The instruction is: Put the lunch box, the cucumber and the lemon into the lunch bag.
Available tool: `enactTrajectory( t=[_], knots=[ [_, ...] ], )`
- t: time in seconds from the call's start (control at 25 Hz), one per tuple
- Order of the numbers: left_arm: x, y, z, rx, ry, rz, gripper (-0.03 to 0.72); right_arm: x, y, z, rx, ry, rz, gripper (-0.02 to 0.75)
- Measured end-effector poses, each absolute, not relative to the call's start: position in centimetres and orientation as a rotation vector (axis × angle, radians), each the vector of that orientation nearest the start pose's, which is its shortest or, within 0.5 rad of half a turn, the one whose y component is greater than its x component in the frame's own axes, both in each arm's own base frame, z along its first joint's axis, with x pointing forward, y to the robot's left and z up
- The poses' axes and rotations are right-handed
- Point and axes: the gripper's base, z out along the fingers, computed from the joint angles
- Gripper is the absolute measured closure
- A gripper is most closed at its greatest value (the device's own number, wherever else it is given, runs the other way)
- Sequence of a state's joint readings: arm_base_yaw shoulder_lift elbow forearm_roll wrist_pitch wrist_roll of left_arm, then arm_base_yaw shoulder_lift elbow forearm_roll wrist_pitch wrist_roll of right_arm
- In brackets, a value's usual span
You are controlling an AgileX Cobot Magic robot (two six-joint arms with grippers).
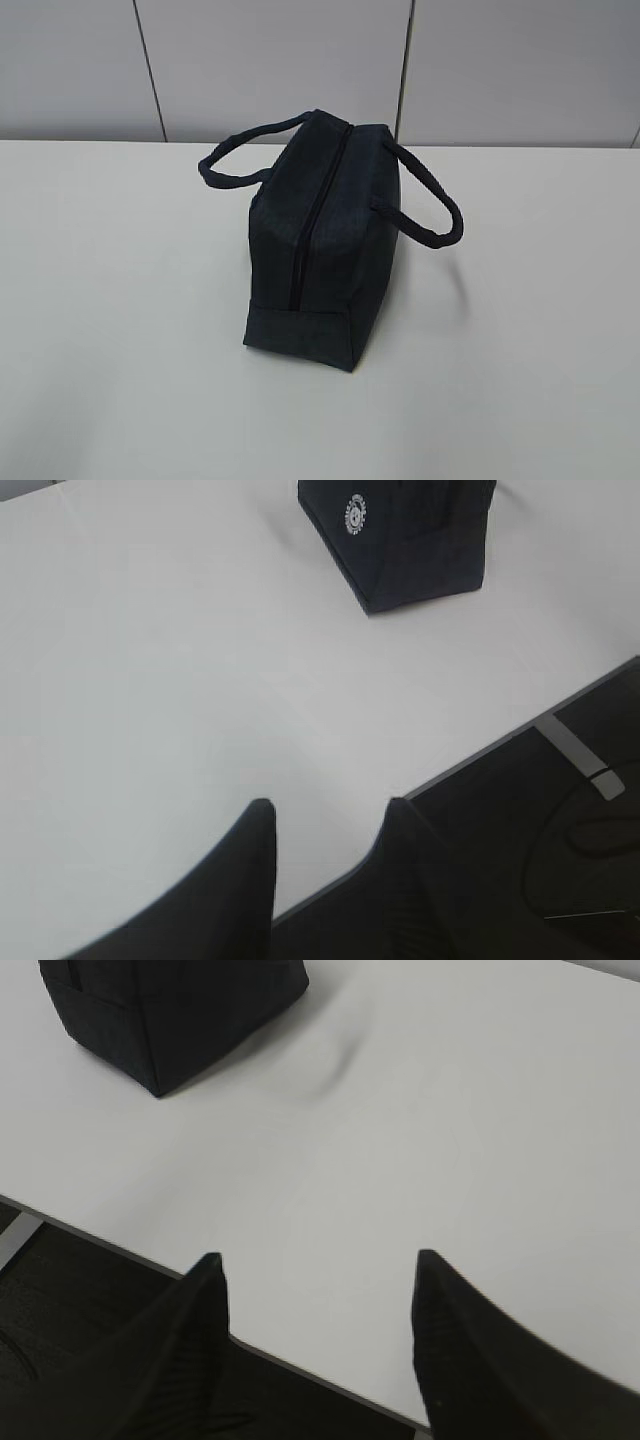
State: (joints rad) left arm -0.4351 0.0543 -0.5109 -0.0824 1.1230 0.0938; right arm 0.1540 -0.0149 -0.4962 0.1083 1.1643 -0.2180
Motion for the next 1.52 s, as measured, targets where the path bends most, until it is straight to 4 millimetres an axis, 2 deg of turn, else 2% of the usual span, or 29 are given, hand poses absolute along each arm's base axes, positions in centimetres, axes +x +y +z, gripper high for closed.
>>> enactTrajectory(
  t=[0.56,1.12,1.52],
  knots=[
    [-0.73,-0.37,27.62,0.548,2.042,-0.29,0.449,-1.3,0.7,26.83,-0.407,2.093,0.092,0.298],
    [-0.71,-0.53,27.61,0.251,2.08,-0.117,0.449,-1.28,0.68,26.84,-0.404,2.092,0.088,0.302],
    [-0.71,-0.55,27.61,0.234,2.082,-0.11,0.449,-1.16,0.94,26.85,-0.231,2.116,-0.002,0.302]
  ],
)
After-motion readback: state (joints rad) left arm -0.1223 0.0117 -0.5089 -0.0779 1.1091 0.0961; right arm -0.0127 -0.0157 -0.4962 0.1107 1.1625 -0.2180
